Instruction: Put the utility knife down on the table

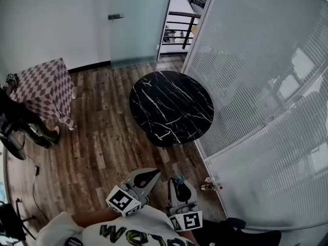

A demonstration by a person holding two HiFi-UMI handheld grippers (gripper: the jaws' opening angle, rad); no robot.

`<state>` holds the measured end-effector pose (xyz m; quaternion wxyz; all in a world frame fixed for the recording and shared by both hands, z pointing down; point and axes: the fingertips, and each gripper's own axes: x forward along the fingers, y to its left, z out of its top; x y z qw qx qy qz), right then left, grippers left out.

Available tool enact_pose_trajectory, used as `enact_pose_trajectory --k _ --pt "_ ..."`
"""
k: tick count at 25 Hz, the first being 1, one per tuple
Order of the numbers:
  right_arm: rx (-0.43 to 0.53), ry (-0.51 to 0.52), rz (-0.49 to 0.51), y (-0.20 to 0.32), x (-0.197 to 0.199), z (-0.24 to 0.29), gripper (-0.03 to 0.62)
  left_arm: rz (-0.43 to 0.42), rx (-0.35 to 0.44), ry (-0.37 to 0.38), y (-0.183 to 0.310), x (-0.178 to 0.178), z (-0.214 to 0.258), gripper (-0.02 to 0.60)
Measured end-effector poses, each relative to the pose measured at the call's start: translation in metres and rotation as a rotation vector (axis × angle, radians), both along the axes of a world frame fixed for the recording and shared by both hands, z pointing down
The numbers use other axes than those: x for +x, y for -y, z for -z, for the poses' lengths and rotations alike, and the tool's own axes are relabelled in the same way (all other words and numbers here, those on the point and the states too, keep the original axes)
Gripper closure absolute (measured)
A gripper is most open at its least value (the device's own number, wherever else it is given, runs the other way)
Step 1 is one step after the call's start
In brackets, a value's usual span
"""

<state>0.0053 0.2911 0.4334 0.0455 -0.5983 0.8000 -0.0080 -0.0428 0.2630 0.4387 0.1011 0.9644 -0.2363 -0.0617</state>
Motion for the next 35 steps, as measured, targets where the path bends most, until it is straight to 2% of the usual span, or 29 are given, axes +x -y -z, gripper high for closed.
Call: enact_pose_trajectory --k 18,24,32,35 --pt "0.028 0.04 -0.039 -0.002 0.043 -0.003 0.519 0.018 0.028 0.017 -0.004 0.032 -0.001 0.581" --pt "0.027 0.029 -0.039 0.023 0.048 -0.008 0.519 0.024 0.035 -0.002 0.024 0.035 -0.004 0.581" --pt "0.028 0.017 -0.034 0.086 0.055 -0.005 0.519 0.013 0.035 -0.04 0.087 0.041 -0.001 0.581" --pt "0.04 0.022 -0.039 0.112 0.058 -0.002 0.519 0.005 0.063 -0.044 0.112 0.043 0.001 0.581"
